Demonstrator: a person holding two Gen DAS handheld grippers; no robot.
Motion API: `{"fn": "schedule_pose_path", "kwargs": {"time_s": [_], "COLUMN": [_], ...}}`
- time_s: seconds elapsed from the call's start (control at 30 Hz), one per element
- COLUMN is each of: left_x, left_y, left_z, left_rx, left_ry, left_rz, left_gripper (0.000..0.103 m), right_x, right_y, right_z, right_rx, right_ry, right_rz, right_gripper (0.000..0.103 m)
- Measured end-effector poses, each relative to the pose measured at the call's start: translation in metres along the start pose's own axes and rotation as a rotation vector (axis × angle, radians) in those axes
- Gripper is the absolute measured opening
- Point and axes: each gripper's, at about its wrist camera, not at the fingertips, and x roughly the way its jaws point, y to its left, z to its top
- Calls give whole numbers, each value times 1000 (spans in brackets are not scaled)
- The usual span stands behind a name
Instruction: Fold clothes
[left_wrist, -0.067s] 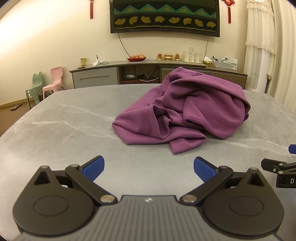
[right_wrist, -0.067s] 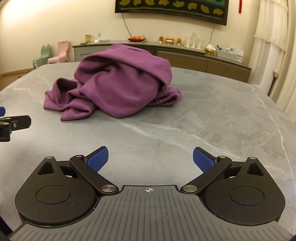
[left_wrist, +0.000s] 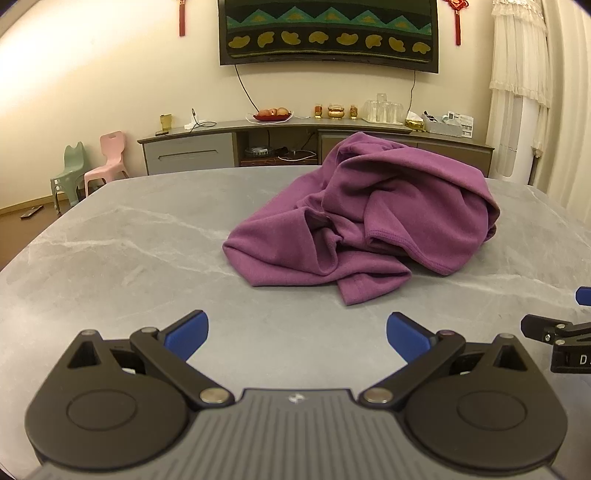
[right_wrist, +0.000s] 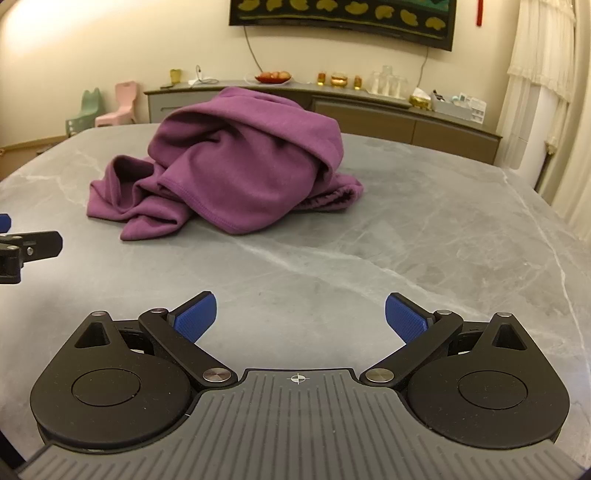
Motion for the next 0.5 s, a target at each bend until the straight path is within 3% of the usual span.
{"fn": "schedule_pose_path", "kwargs": {"time_s": [0.5], "left_x": [3], "left_y": [-3], "left_z": [-2], "left_rx": [6], "left_ry": [13], "left_rz": [3], "left_gripper": [103], "right_x": [-1], "right_y": [-3], "right_z": [1], "right_rx": [9], "right_ry": [4], "right_rz": [24], "right_gripper": [96]}}
